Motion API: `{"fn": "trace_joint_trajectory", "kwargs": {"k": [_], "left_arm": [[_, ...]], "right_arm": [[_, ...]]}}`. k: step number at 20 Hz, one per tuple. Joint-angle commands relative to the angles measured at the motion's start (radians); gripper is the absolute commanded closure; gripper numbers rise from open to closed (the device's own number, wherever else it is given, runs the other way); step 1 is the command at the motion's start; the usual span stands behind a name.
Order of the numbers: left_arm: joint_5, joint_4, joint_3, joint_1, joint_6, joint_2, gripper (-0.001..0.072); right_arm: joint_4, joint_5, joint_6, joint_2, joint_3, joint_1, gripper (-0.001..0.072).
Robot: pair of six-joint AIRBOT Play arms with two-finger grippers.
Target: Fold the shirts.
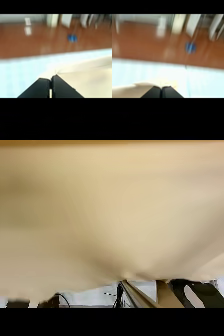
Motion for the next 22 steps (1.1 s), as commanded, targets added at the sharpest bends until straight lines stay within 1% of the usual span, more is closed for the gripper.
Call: {"fn": "trace_joint_trajectory", "kwargs": {"k": [1,4,7,9,10,12,14,16,18,20,21,22], "left_arm": [[-0.020,0.003,-0.290,0.001,0.077,-0.003,0.0685],[0.105,0.024,-0.586,0.000,0.138,-0.077,0.0684],[0.265,0.013,-0.771,-0.004,0.200,-0.225,0.0684],[0.361,0.013,-0.802,-0.024,0.203,-0.349,0.0684],[0.408,-0.005,-0.802,-0.040,0.219,-0.407,0.0684],[0.516,-0.104,-0.802,-0.074,0.291,-0.518,0.0684],[0.631,-0.187,-0.802,-0.110,0.342,-0.611,0.0684],[0.734,-0.201,-0.802,-0.136,0.355,-0.687,0.0684],[0.782,-0.202,-0.802,-0.149,0.355,-0.752,0.0683],[0.763,-0.202,-0.802,-0.156,0.355,-0.808,0.0683],[0.743,-0.201,-0.802,-0.157,0.355,-0.829,0.0682],[0.733,-0.201,-0.802,-0.154,0.355,-0.845,0.0630]], "right_arm": [[0.064,0.156,-0.042,-0.232,-0.010,0.000,0.0683],[0.126,0.092,-0.045,-0.505,-0.010,0.000,0.0683],[0.215,0.005,-0.045,-0.711,-0.010,0.000,0.0682],[0.277,-0.097,-0.044,-0.799,-0.010,0.000,0.0682],[0.307,-0.160,-0.039,-0.832,-0.010,0.000,0.0682],[0.356,-0.287,-0.021,-0.879,-0.010,0.000,0.0682],[0.390,-0.401,0.006,-0.917,-0.010,0.000,0.0682],[0.394,-0.485,0.029,-0.953,-0.010,0.000,0.0682],[0.393,-0.521,0.051,-0.991,-0.010,0.000,0.0681],[0.394,-0.496,0.056,-1.029,-0.010,0.000,0.0680],[0.393,-0.473,0.055,-1.043,-0.010,0.000,0.0668],[0.387,-0.453,0.047,-1.048,-0.010,0.000,0.0568]]}}
